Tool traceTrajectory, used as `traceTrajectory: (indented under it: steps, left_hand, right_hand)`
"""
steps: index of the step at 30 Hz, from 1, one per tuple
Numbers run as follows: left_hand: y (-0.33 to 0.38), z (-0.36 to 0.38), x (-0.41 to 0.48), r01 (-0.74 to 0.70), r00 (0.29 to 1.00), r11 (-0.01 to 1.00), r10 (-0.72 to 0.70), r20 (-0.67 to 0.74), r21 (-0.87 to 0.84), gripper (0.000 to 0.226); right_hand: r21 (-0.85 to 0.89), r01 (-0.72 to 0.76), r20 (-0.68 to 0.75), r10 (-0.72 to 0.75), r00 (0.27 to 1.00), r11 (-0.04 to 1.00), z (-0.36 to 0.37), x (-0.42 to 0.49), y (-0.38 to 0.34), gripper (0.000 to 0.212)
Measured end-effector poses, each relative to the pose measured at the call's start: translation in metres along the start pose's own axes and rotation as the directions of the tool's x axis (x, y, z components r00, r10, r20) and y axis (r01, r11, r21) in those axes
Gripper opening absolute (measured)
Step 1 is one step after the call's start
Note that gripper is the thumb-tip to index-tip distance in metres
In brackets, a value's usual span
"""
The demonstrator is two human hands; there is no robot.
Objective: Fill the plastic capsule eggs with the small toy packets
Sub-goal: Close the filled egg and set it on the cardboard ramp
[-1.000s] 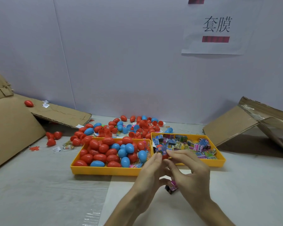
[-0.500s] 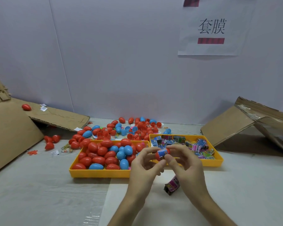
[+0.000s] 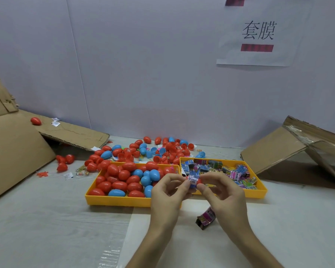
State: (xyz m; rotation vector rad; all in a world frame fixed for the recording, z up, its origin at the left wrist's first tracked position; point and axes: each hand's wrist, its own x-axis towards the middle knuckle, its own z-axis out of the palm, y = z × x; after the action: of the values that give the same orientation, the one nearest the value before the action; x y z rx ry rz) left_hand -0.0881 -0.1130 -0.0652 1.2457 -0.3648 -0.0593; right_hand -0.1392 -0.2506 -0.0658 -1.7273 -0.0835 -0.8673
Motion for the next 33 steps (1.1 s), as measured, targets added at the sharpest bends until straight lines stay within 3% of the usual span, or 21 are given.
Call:
traceTrajectory:
  steps: [5, 10, 15, 18, 22, 27, 33]
  left_hand:
    - [-0.0020, -0.0008, 0.0015, 0.040, 0.999, 0.999, -0.040, -0.033, 0.021, 0.004]
    - [0.0008, -0.0009, 0.0031, 0.134, 0.991, 0.991, -0.134, 0.021, -0.013, 0.011]
    - [0.0008, -0.0007, 0.0019, 0.128, 0.992, 0.992, -0.128, 0.014, -0.010, 0.010]
    - [0.0003, -0.0010, 0.0012, 0.084, 0.996, 0.996, -0.084, -0.038, 0.009, 0.005]
    - [-0.0010, -0.0012, -0.0001, -0.075, 0.993, 0.966, 0.096, -0.075, 0.248, 0.009]
    - [0.0000, -0.0028, -0.0022, -0.217, 0.960, 0.887, 0.269, -0.075, 0.408, 0.011]
    - [0.0011, -0.0025, -0.0017, -0.223, 0.961, 0.862, 0.274, -0.047, 0.456, 0.012]
  right_hand:
    - [0.037, -0.049, 0.007, 0.049, 0.999, 0.998, 0.0024, -0.0022, 0.0024, 0.019]
    - [0.061, -0.053, 0.009, 0.052, 0.999, 0.997, 0.0018, -0.0018, 0.0039, 0.017]
    - [0.071, -0.062, 0.016, 0.061, 0.998, 0.996, 0.0013, -0.0008, 0.0035, 0.017]
    - [0.060, -0.040, -0.006, 0.041, 0.999, 0.997, 0.0025, -0.0023, 0.0042, 0.016]
    - [0.022, 0.000, -0.036, 0.001, 0.999, 1.000, 0.0037, -0.0032, 0.0058, 0.014]
    - [-0.067, 0.064, -0.049, -0.067, 0.997, 0.996, 0.0050, -0.0057, 0.0044, 0.012]
    - [-0.072, 0.040, -0.013, -0.041, 0.999, 0.997, 0.0013, -0.0036, 0.0052, 0.014]
